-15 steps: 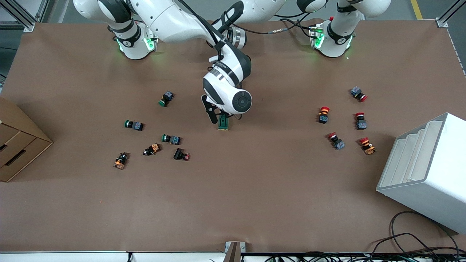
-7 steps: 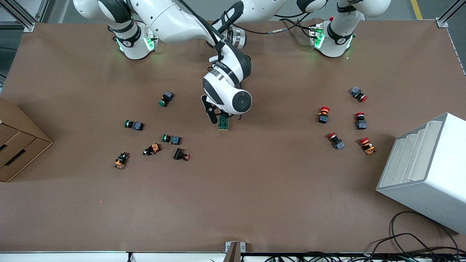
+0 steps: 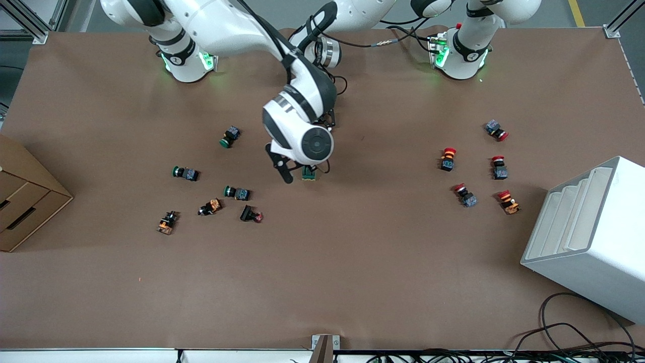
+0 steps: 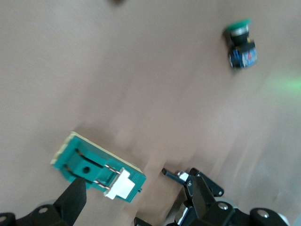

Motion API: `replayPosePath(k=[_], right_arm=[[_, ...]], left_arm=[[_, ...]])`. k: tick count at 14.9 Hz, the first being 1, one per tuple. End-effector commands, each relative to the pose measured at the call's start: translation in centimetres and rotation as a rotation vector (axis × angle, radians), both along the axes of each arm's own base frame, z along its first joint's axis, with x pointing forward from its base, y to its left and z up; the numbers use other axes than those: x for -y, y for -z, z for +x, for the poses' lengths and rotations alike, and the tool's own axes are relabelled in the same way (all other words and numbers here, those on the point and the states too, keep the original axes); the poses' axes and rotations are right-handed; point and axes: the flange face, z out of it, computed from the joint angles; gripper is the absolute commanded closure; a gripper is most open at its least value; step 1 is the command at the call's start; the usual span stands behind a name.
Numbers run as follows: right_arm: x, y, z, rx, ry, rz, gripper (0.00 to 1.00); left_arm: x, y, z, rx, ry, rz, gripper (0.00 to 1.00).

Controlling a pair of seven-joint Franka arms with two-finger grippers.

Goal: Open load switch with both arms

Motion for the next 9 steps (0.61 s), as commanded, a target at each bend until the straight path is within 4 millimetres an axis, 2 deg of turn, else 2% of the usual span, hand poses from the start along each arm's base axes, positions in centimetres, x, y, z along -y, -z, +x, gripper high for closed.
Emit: replayPosePath(k=[1,4,5,7,9], right_arm=[[4.9,-4.4,3.2,0.02,-0.099,0.086,0.0],[11.3,-7.4,6.6,0.004,-0.213,0.135,0.0],[13.4,-8.9,7.4,0.008,-0.264,0.148,0.0],[18.0,-11.5,8.8,-0.008,-0.347,0.189,0.0],[21.3,-13.2,9.5,-0.019,-0.408,0.227,0.0]], left_arm=[[0.1,-0.1,-0.9,-0.034,-0.003,0.024,0.0],[2.1,-2.7,0.2,-0.079,-0.075,0.055,0.0],[2.8,-3.3,0.6,-0.092,-0.088,0.057,0.0],[4.1,-4.7,1.8,-0.115,-0.117,0.062,0.0],[5.3,-6.4,3.6,-0.133,-0.146,0.061,0.0]])
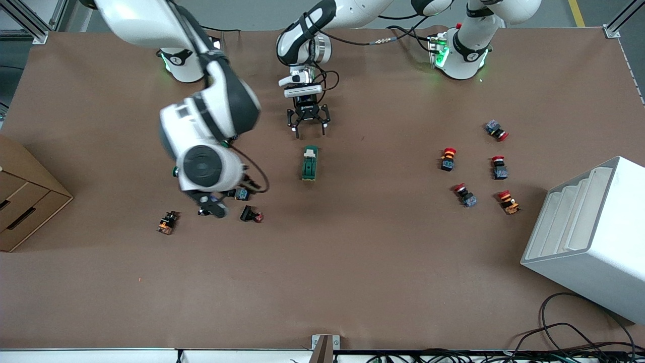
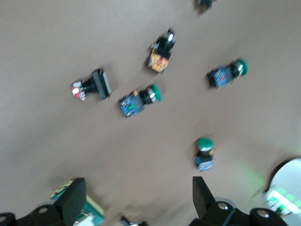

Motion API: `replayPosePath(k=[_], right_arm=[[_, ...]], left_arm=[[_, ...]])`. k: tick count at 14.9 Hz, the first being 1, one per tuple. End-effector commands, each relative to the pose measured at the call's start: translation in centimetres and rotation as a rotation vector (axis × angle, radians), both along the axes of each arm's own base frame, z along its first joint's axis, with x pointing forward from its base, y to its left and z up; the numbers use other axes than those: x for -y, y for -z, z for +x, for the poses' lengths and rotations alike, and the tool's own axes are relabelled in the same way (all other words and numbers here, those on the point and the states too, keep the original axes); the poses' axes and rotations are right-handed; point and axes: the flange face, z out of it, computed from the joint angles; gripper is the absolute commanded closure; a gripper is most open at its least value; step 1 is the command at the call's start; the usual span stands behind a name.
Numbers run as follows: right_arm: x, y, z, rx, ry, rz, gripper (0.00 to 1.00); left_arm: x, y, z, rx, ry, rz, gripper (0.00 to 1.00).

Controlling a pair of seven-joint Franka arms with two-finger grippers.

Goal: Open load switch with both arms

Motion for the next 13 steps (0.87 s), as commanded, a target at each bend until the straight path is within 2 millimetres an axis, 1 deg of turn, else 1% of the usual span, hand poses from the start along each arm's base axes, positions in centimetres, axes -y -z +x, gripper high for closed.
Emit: replayPosePath(k=[1,2,4,5,7,9,10,11,12,13], right_arm=[[4.1,-3.0,-0.2,-0.009,-0.097,0.051,0.0],[6.2,-3.9,0.3,-0.003,-0.124,0.065,0.0],[10.6,-5.9,1.2,0.01,-0.214,0.102,0.0],[12.9,-6.6,1.5,0.008,-0.253,0.126,0.0],[17.6,-8.4,1.8,0.022,-0.337,0.176,0.0],[22.3,-10.1,1.8,0.032,-0.424,0.209,0.0],[24.6,-10.7,1.7,0.034,-0.478,0.216,0.0],[26.3,-11.1,1.7,0.037,-0.53,0.233,0.0],[28.4,-11.6,1.7,0.045,-0.552,0.244,0.0],[30.1,-11.7,1.7,0.05,-0.556,0.252,0.0]], left_arm=[[1.9,-3.1,3.1,-0.047,-0.056,-0.003,0.0],[2.7,-4.4,4.1,-0.066,-0.078,-0.007,0.0],[3.6,-8.2,8.3,-0.115,-0.136,-0.024,0.0],[3.7,-10.8,10.8,-0.148,-0.165,-0.04,0.0],[3.2,-15.1,16.1,-0.226,-0.228,-0.054,0.0],[1.7,-19.1,21.2,-0.321,-0.275,-0.057,0.0],[0.6,-21.0,23.7,-0.374,-0.295,-0.063,0.0],[-1.3,-22.8,26.2,-0.414,-0.326,-0.078,0.0],[-3.4,-25.1,28.7,-0.443,-0.352,-0.094,0.0],[-5.6,-26.9,30.9,-0.486,-0.37,-0.102,0.0]])
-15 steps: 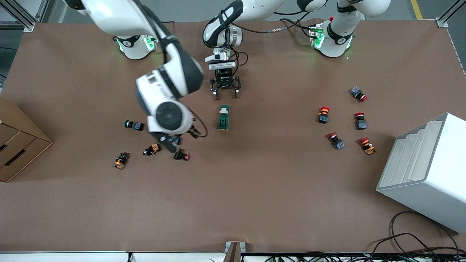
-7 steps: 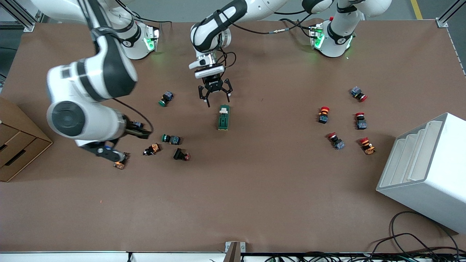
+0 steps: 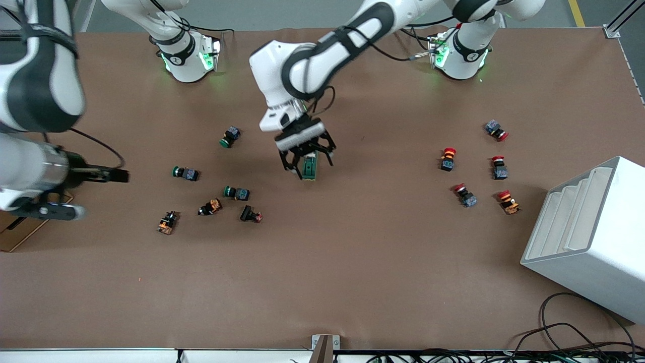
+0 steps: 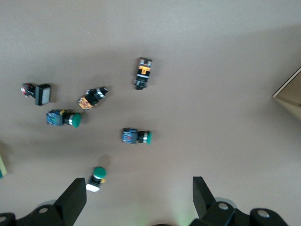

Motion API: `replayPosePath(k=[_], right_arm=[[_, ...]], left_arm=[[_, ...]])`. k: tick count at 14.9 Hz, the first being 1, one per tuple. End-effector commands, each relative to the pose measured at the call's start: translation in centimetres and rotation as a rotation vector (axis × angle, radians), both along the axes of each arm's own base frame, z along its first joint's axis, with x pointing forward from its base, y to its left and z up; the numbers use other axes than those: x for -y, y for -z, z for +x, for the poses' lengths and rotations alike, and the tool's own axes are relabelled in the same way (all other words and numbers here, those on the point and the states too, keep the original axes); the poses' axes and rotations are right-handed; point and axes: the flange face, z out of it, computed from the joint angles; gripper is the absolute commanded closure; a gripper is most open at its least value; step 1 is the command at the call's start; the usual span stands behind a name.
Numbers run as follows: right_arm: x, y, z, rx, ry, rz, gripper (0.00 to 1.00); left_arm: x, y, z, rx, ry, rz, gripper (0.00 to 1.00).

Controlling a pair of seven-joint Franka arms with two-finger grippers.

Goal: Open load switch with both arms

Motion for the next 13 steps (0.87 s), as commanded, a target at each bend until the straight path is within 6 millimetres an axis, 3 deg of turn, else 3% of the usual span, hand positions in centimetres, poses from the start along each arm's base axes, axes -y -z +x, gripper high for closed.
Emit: replayPosePath(k=[1,3,4,7,10,13], right_arm=[[3.6,-0.8,-0.9,0.008,-0.052,0.022,0.0],[4.3,-2.3,-0.8,0.033,-0.047,0.009,0.0],[4.8,-2.7,-1.0,0.022,-0.038,0.008,0.0],[7.2,-4.8,-1.3,0.034,0.001,0.018,0.0],[7.0,-5.0,-1.5,0.033,0.01,0.033,0.0],[6.5,-4.7,-2.5,-0.039,0.015,0.076,0.0]], left_arm=[[-5.6,-5.4,5.3,-0.115,-0.038,-0.05,0.0],[-10.7,-8.9,9.1,-0.191,-0.054,-0.077,0.0],[-14.3,-11.1,11.5,-0.216,-0.069,-0.097,0.0],[-22.4,-14.8,15.6,-0.297,-0.099,-0.178,0.0],[-27.1,-16.3,17.1,-0.367,-0.071,-0.182,0.0],[-31.4,-20.7,17.3,-0.408,0.014,-0.256,0.0]])
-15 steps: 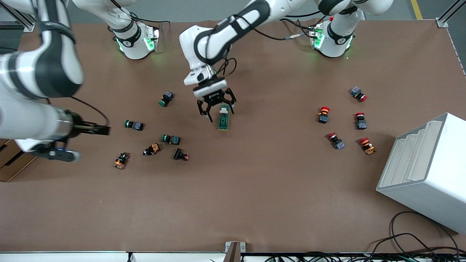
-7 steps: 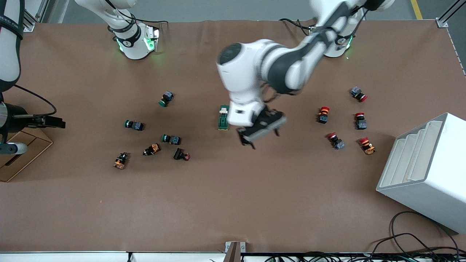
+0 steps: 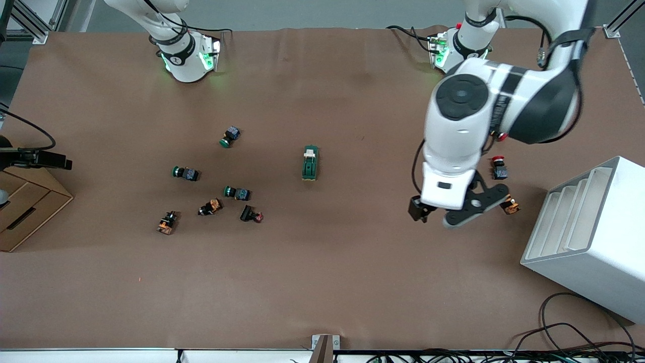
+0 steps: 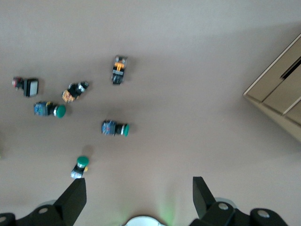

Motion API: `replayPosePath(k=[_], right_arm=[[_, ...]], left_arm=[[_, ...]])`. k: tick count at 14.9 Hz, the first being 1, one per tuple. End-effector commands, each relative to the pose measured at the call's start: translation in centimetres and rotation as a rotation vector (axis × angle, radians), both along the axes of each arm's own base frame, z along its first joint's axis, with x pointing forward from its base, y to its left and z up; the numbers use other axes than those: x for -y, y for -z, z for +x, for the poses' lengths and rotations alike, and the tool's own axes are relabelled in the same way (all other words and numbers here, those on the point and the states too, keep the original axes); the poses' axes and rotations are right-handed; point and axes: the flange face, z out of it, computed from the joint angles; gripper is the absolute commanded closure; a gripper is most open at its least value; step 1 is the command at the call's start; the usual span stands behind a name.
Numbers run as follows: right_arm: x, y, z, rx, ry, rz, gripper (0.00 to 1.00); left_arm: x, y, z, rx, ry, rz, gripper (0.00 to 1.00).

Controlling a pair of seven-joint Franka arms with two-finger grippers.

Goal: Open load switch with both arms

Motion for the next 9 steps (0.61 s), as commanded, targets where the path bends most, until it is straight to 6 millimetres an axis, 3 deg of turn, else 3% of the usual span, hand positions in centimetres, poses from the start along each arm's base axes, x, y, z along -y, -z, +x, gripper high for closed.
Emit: replayPosePath(k=[1,2,5,7,9], right_arm=[[-0.6,-0.6,-0.8,-0.018,-0.012,0.034,0.0],[-0.9,-1.8,-1.1,0.012,-0.018,0.03,0.0],[-1.0,-2.9,-0.8,0.07,-0.025,0.024,0.0],[-3.5,-4.0,-1.7,0.077,-0.06,0.006,0.0],[-3.8,-4.4,-2.5,0.076,-0.059,-0.002,0.0]], left_arm=[[-4.4,-4.7,-1.4,-0.035,0.071,-0.053,0.0],[-6.8,-6.0,-1.8,-0.059,0.11,-0.058,0.0],[-11.9,-9.1,-2.9,-0.127,0.221,-0.088,0.0],[-14.4,-10.9,-3.7,-0.13,0.283,-0.1,0.0],[-16.8,-11.6,-4.5,-0.169,0.286,-0.093,0.0]])
